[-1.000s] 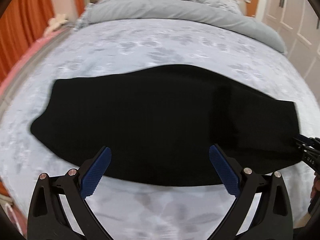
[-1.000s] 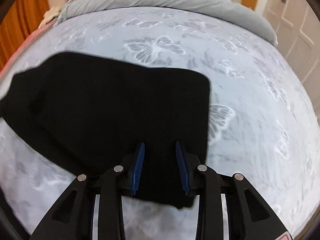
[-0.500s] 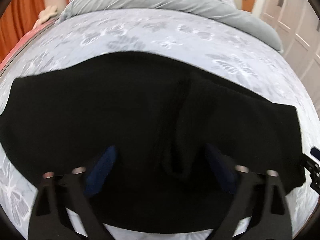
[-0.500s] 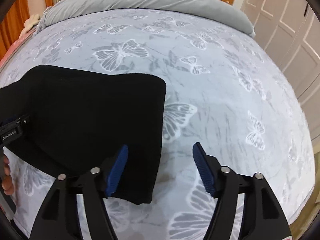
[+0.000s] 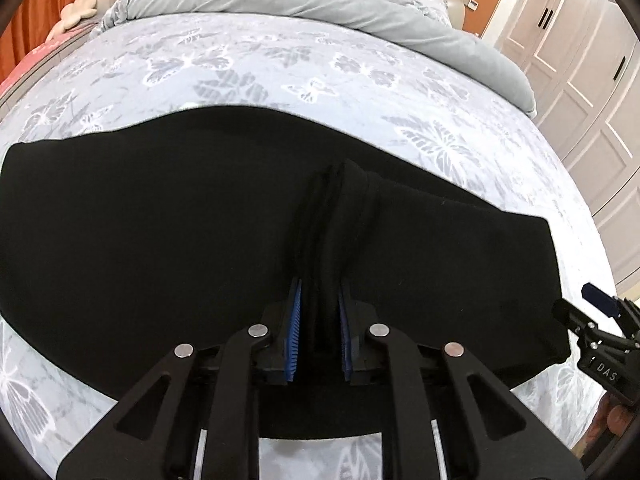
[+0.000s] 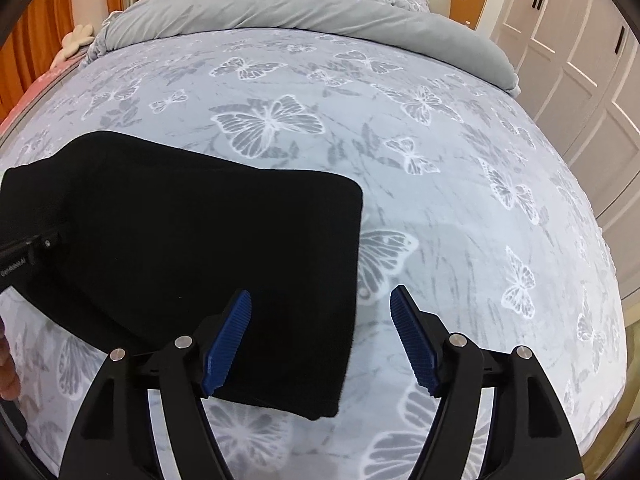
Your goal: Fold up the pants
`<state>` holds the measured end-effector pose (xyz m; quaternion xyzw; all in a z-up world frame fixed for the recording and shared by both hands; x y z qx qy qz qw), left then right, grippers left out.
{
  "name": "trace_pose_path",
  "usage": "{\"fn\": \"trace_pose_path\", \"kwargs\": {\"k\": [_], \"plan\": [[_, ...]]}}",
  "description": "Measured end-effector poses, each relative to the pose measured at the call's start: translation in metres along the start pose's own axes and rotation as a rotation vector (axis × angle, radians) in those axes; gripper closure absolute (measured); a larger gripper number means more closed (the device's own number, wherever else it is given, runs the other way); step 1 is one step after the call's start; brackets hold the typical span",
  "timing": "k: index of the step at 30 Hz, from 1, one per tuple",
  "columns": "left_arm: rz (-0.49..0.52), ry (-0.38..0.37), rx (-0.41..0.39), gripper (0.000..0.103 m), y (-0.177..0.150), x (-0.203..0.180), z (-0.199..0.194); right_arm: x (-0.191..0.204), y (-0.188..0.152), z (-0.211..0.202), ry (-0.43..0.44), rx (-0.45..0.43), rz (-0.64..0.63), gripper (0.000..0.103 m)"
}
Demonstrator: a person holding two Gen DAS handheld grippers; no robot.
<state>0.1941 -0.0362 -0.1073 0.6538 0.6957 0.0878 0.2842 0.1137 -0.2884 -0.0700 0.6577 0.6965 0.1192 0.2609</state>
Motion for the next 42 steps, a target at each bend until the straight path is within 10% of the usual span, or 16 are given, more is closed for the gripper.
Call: {"fn": "trace_pose_path", "kwargs": {"k": [3, 6, 13, 21, 26, 33, 37, 42], "plan": [[0.003, 0.004, 0.002, 0.079, 0.000, -0.001, 0.002, 0.003, -0.001, 0.002, 0.001, 0.007, 0.002, 0.033], [-0.074, -0.077, 0.030, 0.038, 0.000, 0.004, 0.005, 0.006, 0.000, -0.001, 0.015, -0.007, 0.013, 0.033], [-0.217, -0.014, -0.126, 0.021, 0.024, 0.056, -0.058, 0.090, 0.020, -0.039, 0.194, -0.198, -0.221, 0.028], [-0.211, 0.182, -0.205, 0.017, 0.030, 0.108, -0.098, 0.204, 0.025, -0.011, 0.197, -0.177, -0.493, 0.030], [-0.173, 0.220, -0.181, 0.016, 0.026, 0.130, -0.104, 0.204, 0.041, 0.015, 0.243, -0.150, -0.365, 0.087], [-0.150, 0.293, -0.200, 0.016, 0.016, 0.171, -0.123, 0.216, 0.064, -0.034, 0.418, -0.242, -0.272, 0.088], [-0.175, 0.308, -0.190, 0.016, 0.013, 0.190, -0.127, 0.268, 0.041, 0.006, 0.394, -0.098, -0.405, 0.069], [-0.194, 0.276, -0.198, 0.015, 0.016, 0.190, -0.131, 0.239, 0.056, -0.049, 0.415, -0.246, -0.334, 0.069]]}}
Point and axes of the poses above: each gripper's, at about its wrist camera, not at the fingertips, and z roughly the way its jaws point, x to its left, y to its top, the point moved 3 cm from there along z, roughly the way its jaws point, and after that the axes turned 7 degrees about -z, right-handed, at the moved point
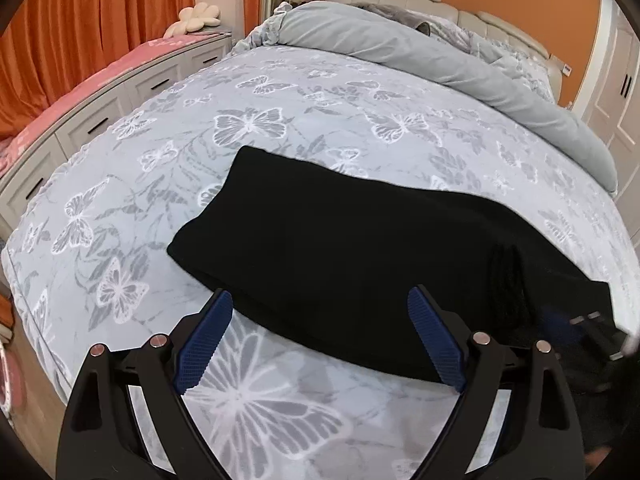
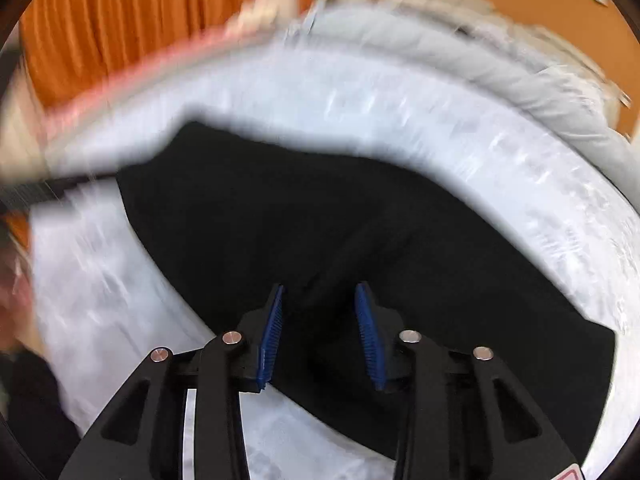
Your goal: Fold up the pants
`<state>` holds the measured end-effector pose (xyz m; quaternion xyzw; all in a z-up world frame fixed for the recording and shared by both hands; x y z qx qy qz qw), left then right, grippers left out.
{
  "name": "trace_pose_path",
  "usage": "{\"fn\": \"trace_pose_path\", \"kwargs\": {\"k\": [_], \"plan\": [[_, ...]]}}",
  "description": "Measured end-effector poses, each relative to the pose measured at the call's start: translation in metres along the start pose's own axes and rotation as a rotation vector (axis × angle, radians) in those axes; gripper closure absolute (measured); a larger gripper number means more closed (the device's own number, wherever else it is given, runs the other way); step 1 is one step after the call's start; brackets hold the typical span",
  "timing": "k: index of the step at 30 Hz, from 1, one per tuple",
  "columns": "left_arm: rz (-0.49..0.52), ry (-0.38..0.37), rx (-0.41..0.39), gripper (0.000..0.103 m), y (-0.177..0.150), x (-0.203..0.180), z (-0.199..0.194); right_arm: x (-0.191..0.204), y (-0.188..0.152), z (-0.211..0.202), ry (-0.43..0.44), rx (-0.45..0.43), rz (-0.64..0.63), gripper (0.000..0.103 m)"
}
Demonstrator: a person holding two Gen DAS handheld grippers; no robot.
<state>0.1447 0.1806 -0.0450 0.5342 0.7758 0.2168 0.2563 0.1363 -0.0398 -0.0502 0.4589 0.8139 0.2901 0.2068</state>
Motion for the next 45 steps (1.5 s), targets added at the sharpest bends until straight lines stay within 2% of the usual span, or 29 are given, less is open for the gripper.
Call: {"fn": "trace_pose_path", "kwargs": {"k": [2, 5, 7, 8, 9, 10, 12, 14, 15, 16, 17, 19, 20, 21, 22, 24, 25, 27, 29, 30, 34, 35, 36, 37, 38, 42, 45], "plan": [[0.012, -0.013, -0.004, 0.014, -0.001, -0.009, -0.001, -0.036, -0.003, -0.014, -0.074, 0.001, 0.086, 0.070], [0.057, -0.036, 0.006, 0.013, -0.007, -0.031, 0.002, -0.111, -0.033, -0.017, -0.261, 0.080, 0.255, 0.071], [0.092, -0.041, 0.012, 0.013, -0.013, -0.046, 0.004, -0.161, -0.063, -0.014, -0.319, 0.123, 0.389, 0.071], [0.110, -0.044, 0.015, 0.013, -0.016, -0.054, 0.005, -0.175, -0.074, -0.007, -0.341, 0.159, 0.410, 0.074], [0.129, -0.050, 0.020, 0.013, -0.019, -0.064, 0.006, -0.186, -0.086, 0.005, -0.326, 0.202, 0.416, 0.078], [0.144, -0.052, 0.026, 0.013, -0.023, -0.074, 0.009, -0.193, -0.091, 0.006, -0.287, 0.160, 0.428, 0.079], [0.158, -0.052, 0.035, 0.013, -0.028, -0.087, 0.012, -0.189, -0.084, -0.003, -0.295, 0.151, 0.434, 0.080], [0.161, -0.055, 0.044, 0.013, -0.032, -0.098, 0.016, -0.173, -0.068, -0.019, -0.287, 0.069, 0.371, 0.081], [0.166, -0.060, 0.051, 0.013, -0.035, -0.105, 0.018, -0.173, -0.063, -0.017, -0.308, 0.066, 0.333, 0.082], [0.173, -0.062, 0.053, 0.013, -0.037, -0.110, 0.020, -0.176, -0.068, -0.010, -0.342, 0.100, 0.306, 0.080], [0.184, -0.060, 0.052, 0.013, -0.039, -0.115, 0.021, -0.184, -0.078, 0.011, -0.358, 0.184, 0.308, 0.080], [0.215, -0.045, 0.042, 0.013, -0.045, -0.125, 0.024, -0.195, -0.083, 0.008, -0.342, 0.151, 0.377, 0.081], [0.232, -0.035, 0.038, 0.013, -0.048, -0.128, 0.026, -0.190, -0.078, 0.001, -0.349, 0.168, 0.382, 0.080], [0.241, -0.032, 0.039, 0.013, -0.050, -0.128, 0.027, -0.184, -0.068, -0.006, -0.351, 0.148, 0.366, 0.079], [0.248, -0.033, 0.044, 0.013, -0.051, -0.128, 0.028, -0.168, -0.055, -0.020, -0.353, 0.088, 0.321, 0.079], [0.254, -0.024, 0.047, 0.013, -0.050, -0.121, 0.029, -0.139, -0.045, -0.030, -0.357, 0.062, 0.239, 0.078], [0.251, -0.015, 0.045, 0.013, -0.049, -0.116, 0.029, -0.130, -0.044, -0.032, -0.341, 0.057, 0.225, 0.078], [0.231, 0.006, 0.042, 0.013, -0.045, -0.101, 0.029, -0.102, -0.040, -0.021, -0.237, 0.068, 0.196, 0.078], [0.208, 0.027, 0.039, 0.013, -0.040, -0.086, 0.028, -0.070, -0.036, -0.006, -0.174, 0.087, 0.149, 0.078], [0.192, 0.039, 0.036, 0.013, -0.037, -0.075, 0.026, -0.063, -0.032, 0.002, -0.174, 0.090, 0.124, 0.078], [0.131, 0.073, 0.022, 0.013, -0.028, -0.038, 0.021, -0.025, -0.013, 0.056, -0.207, 0.119, 0.034, 0.078], [0.121, 0.077, 0.022, 0.013, -0.027, -0.032, 0.020, -0.017, -0.009, 0.066, -0.239, 0.111, 0.014, 0.077], [0.106, 0.085, 0.024, 0.013, -0.026, -0.023, 0.020, -0.012, -0.005, 0.070, -0.268, 0.100, -0.006, 0.081], [0.096, 0.089, 0.025, 0.013, -0.025, -0.017, 0.019, -0.007, 0.001, 0.078, -0.288, 0.098, -0.029, 0.092], [0.086, 0.088, 0.025, 0.013, -0.024, -0.010, 0.018, 0.000, 0.007, 0.087, -0.292, 0.105, -0.044, 0.096], [0.083, 0.101, 0.018, 0.012, -0.020, 0.006, 0.017, 0.020, 0.015, 0.099, -0.410, 0.108, -0.124, 0.096], [0.059, 0.098, 0.030, 0.012, -0.015, 0.019, 0.019, 0.019, 0.016, 0.097, -0.417, 0.109, -0.149, 0.096]]}}
Point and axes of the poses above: each gripper's, at about its wrist camera, not at the fingertips, and z roughly the way its jaws point, x to its left, y to its top, the point moved 3 cm from there along z, roughly the way its jaws point, and after that the axes turned 7 degrees about -z, right-handed, at the moved point
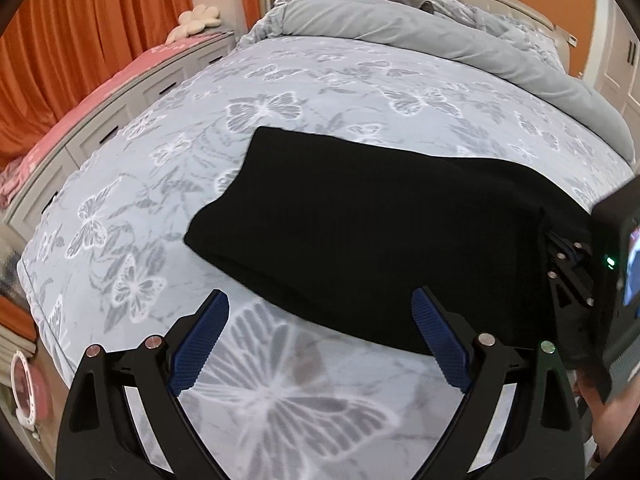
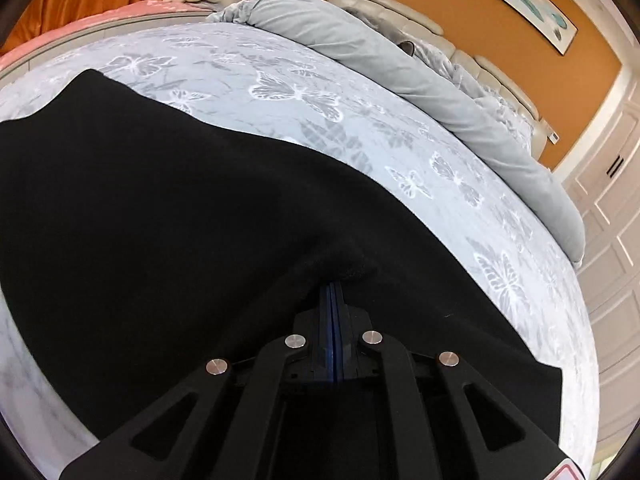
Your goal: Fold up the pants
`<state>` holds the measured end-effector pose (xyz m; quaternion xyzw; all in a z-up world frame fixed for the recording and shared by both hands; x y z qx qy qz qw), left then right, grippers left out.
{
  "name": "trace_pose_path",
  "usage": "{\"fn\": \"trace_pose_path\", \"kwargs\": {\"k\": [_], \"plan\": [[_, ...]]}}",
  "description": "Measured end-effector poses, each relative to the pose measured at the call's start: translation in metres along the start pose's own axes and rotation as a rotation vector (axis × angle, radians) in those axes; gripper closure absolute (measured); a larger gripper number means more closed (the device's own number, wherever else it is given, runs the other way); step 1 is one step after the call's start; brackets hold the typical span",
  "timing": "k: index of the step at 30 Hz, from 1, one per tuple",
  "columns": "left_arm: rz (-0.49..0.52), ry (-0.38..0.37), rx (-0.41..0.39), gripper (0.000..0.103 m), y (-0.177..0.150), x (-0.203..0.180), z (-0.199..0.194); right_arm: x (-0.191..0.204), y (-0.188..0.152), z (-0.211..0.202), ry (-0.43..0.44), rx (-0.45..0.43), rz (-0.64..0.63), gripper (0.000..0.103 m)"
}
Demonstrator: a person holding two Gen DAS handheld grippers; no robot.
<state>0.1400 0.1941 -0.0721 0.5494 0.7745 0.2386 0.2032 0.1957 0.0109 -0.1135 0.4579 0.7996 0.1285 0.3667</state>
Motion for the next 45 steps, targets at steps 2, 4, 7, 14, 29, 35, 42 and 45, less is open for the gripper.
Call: {"fn": "trace_pose_path", "kwargs": {"k": [2, 4, 7, 14, 29, 35, 42, 45], "plan": [[-0.021, -0.005, 0.011, 0.012, 0.002, 0.008, 0.002, -0.009, 0.002, -0.004, 0.034, 0.002, 0.039, 0.096], [-0.043, -0.004, 0.015, 0.012, 0.004, 0.017, 0.004, -0.017, 0.005, -0.005, 0.084, 0.007, 0.086, 0.096], [-0.064, 0.020, 0.014, 0.012, 0.005, 0.030, 0.005, -0.023, 0.006, -0.005, 0.123, 0.013, 0.129, 0.096], [-0.257, -0.008, 0.068, 0.010, 0.008, 0.075, 0.020, -0.021, 0.002, -0.007, 0.141, 0.021, 0.143, 0.096], [-0.468, -0.028, 0.119, 0.010, 0.010, 0.119, 0.055, -0.230, -0.146, -0.061, 0.110, 0.098, 0.562, 0.026], [-0.509, 0.004, 0.109, 0.010, 0.011, 0.106, 0.063, -0.239, -0.193, -0.051, 0.229, 0.147, 0.636, 0.025], [-0.564, 0.038, 0.080, 0.005, 0.008, 0.100, 0.073, -0.199, -0.217, -0.022, 0.480, 0.189, 0.730, 0.033], [-0.606, 0.038, 0.067, 0.005, 0.008, 0.102, 0.074, -0.189, -0.212, -0.022, 0.464, 0.144, 0.719, 0.053]]}}
Point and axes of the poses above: each gripper's, at about its wrist camera, not at the fingertips, and z roughly the way its jaws point, x to its left, y to its top, the point moved 3 cm from there along z, roughly the way its jaws point, and after that the axes turned 7 degrees about -z, right-handed, at the moved point
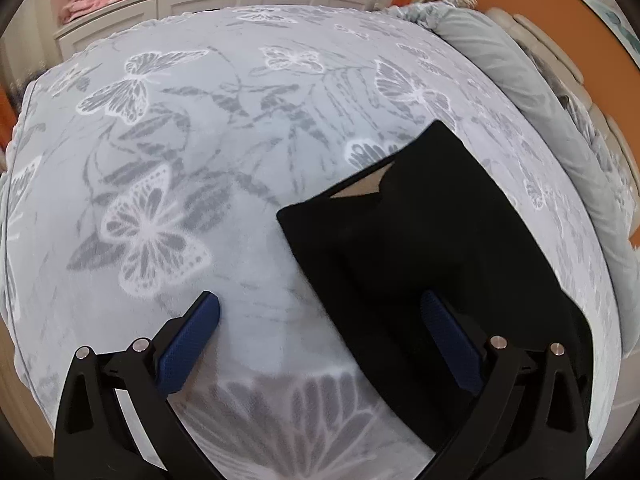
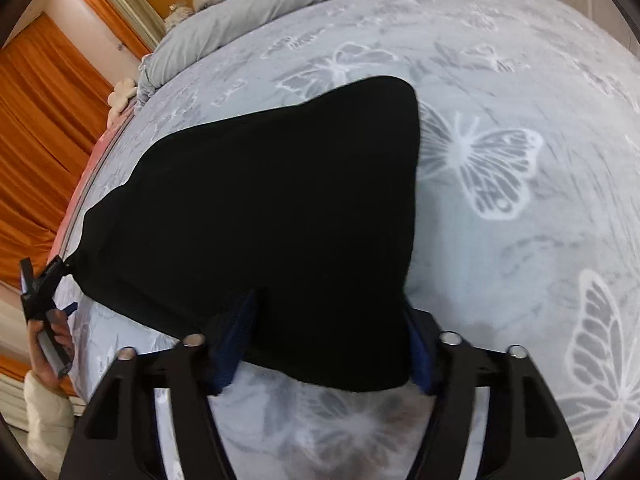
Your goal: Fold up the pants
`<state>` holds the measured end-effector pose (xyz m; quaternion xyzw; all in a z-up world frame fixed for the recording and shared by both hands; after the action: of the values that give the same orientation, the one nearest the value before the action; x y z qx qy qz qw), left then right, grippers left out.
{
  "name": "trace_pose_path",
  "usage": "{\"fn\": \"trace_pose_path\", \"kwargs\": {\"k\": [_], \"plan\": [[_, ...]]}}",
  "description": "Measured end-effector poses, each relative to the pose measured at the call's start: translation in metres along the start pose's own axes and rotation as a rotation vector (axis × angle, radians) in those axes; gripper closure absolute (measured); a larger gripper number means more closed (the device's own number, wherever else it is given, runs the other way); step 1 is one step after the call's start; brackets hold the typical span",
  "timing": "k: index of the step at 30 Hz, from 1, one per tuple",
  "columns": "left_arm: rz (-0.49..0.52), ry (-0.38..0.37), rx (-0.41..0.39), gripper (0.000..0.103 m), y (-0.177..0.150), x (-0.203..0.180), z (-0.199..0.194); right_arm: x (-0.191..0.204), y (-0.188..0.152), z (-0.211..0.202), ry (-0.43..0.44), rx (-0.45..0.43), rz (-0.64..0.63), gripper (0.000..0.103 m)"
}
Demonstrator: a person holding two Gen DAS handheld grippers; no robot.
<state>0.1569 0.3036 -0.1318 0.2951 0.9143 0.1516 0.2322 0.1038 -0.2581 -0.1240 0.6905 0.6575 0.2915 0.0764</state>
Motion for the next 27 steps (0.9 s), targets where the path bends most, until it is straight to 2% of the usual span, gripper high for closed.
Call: {"fn": "trace_pose_path", "kwargs": {"k": [1, 4, 9, 13, 15, 17, 18, 21, 23, 24, 27], "plan": [[-0.018, -0.006, -0.004, 0.005, 0.000, 0.002, -0.001, 0.002, 0.001, -0.002, 0.035, -0.003, 0.018, 0.062], [-0.060, -0.034, 0.003, 0.005, 0.003, 0.007, -0.003, 0.001, 0.001, -0.002, 0.060, 0.001, 0.048, 0.063], [-0.088, -0.095, 0.070, 0.005, 0.007, 0.010, -0.002, 0.001, 0.001, 0.005, 0.063, 0.015, 0.085, 0.048], [-0.053, -0.113, 0.103, 0.005, 0.017, -0.001, 0.010, 0.008, 0.002, 0.008, 0.052, 0.017, 0.059, 0.036], [-0.039, -0.131, 0.107, 0.005, 0.024, -0.006, 0.018, 0.012, 0.005, 0.009, 0.035, 0.016, 0.041, 0.032], [-0.066, -0.139, 0.108, 0.005, 0.027, -0.008, 0.017, 0.015, 0.005, 0.009, 0.018, 0.018, 0.027, 0.030], [-0.094, -0.183, 0.124, 0.005, 0.027, -0.007, 0.014, 0.016, 0.006, 0.010, 0.015, 0.020, 0.031, 0.029], [-0.269, -0.415, 0.248, 0.005, 0.021, 0.003, 0.006, 0.014, 0.005, 0.008, 0.023, 0.024, 0.039, 0.029], [-0.306, -0.451, 0.283, 0.005, 0.018, 0.006, 0.009, 0.014, 0.007, 0.010, 0.028, 0.030, 0.037, 0.029], [-0.305, -0.444, 0.305, 0.005, 0.017, 0.005, 0.016, 0.013, 0.007, 0.010, 0.029, 0.031, 0.034, 0.028], [-0.248, -0.412, 0.269, 0.005, 0.021, -0.007, 0.020, 0.014, 0.006, 0.011, 0.024, 0.028, 0.024, 0.028]]}}
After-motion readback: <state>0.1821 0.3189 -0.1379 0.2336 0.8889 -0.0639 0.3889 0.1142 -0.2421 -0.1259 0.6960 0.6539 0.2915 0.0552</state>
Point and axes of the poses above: each gripper's, at about its wrist camera, not at the fingertips, and z roughly the way its jaws point, x to its left, y to its top, the point moved 3 cm from there along z, roughly the way its jaws point, and after that the axes turned 7 degrees about -z, right-handed, at the moved point
